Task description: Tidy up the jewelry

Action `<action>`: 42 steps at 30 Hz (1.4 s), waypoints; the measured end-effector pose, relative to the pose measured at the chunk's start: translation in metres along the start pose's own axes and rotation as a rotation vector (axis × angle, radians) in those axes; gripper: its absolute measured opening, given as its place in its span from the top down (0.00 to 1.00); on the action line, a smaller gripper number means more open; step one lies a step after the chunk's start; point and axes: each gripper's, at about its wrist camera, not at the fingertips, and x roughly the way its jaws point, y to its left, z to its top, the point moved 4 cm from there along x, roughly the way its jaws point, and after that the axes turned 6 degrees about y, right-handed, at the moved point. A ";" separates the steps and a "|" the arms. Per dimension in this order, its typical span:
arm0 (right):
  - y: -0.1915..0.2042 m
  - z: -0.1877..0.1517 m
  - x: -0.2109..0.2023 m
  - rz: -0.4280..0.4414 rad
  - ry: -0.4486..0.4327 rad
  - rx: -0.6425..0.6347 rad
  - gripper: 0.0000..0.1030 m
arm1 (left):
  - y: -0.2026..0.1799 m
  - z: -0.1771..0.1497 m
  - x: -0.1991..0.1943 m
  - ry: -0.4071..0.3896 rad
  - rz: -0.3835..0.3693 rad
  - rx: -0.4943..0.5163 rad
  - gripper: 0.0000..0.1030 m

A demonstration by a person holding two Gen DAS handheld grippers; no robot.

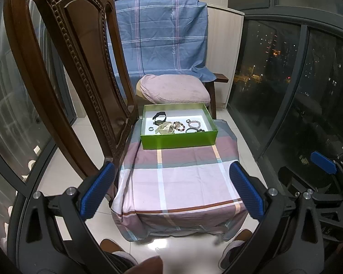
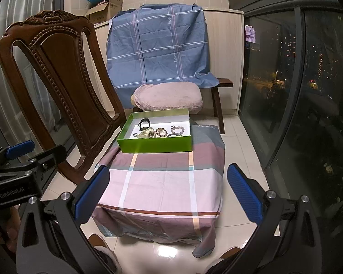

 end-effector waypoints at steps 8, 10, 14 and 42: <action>0.000 -0.001 0.000 0.002 0.001 0.001 0.03 | -0.001 0.001 0.001 0.001 0.000 0.010 0.04; -0.001 0.000 0.000 -0.001 0.001 -0.002 0.03 | -0.001 0.001 0.003 0.005 -0.003 0.010 0.04; 0.000 0.000 0.000 0.000 0.001 -0.001 0.03 | -0.002 0.002 0.003 0.005 -0.001 0.009 0.04; 0.001 -0.001 0.007 -0.003 0.007 0.005 0.03 | -0.002 0.002 0.007 0.018 -0.009 0.014 0.04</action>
